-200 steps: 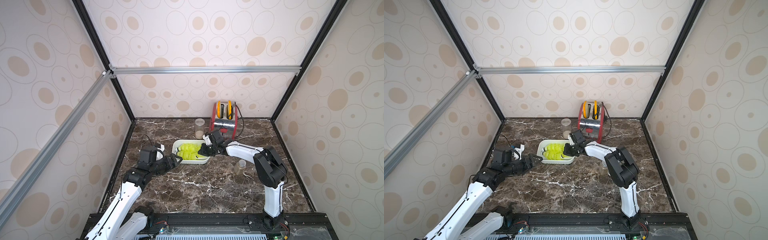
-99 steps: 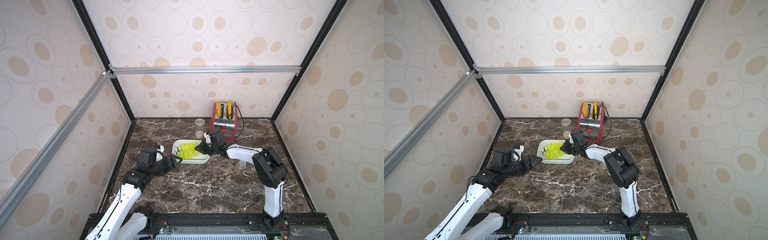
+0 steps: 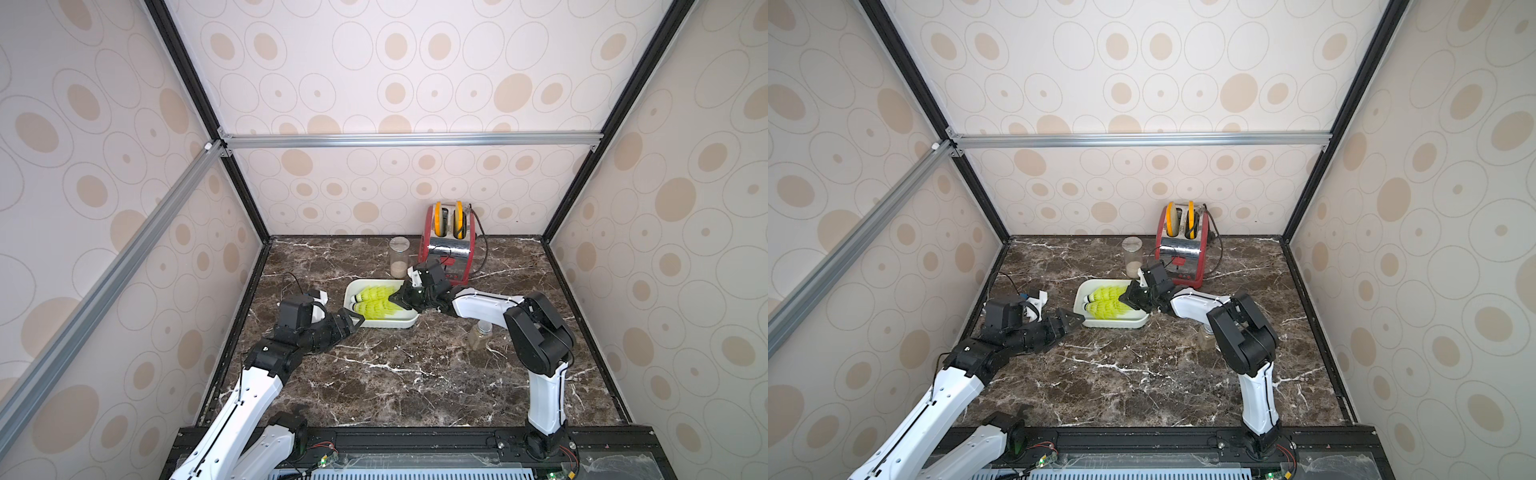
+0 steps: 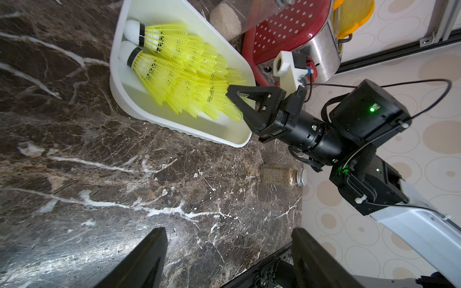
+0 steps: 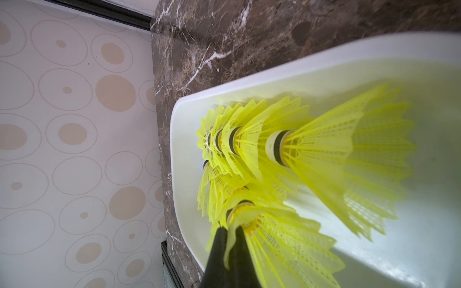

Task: Put the shuttlecocks into the storage box
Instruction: Place the shuttlecock in the storage box.

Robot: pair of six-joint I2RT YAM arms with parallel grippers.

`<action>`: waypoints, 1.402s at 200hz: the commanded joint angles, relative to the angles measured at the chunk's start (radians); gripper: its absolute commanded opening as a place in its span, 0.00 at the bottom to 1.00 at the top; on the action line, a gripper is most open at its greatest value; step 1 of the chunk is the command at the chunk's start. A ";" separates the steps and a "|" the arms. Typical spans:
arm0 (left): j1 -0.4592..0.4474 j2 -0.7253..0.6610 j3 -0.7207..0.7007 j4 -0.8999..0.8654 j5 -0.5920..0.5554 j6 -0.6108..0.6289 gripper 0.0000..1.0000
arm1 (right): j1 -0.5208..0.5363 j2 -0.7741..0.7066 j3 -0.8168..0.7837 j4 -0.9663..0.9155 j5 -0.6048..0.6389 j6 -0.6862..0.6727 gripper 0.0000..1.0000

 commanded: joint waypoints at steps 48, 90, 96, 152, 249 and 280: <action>-0.006 -0.004 0.016 0.009 -0.003 -0.005 0.81 | 0.004 0.058 0.023 -0.035 -0.022 0.028 0.00; -0.006 0.007 0.019 0.019 -0.002 -0.003 0.81 | 0.004 0.071 0.040 -0.047 -0.038 0.027 0.00; -0.006 0.010 0.019 0.020 -0.002 -0.005 0.81 | 0.005 0.074 0.044 -0.053 -0.041 0.026 0.00; -0.006 0.022 0.021 0.035 -0.003 -0.010 0.81 | 0.004 0.071 0.083 -0.125 -0.045 -0.018 0.09; -0.006 0.031 0.021 0.046 -0.003 -0.013 0.81 | 0.003 0.055 0.090 -0.138 -0.039 -0.019 0.16; -0.006 0.037 0.022 0.048 -0.003 -0.011 0.81 | 0.003 0.038 0.102 -0.170 -0.029 -0.030 0.18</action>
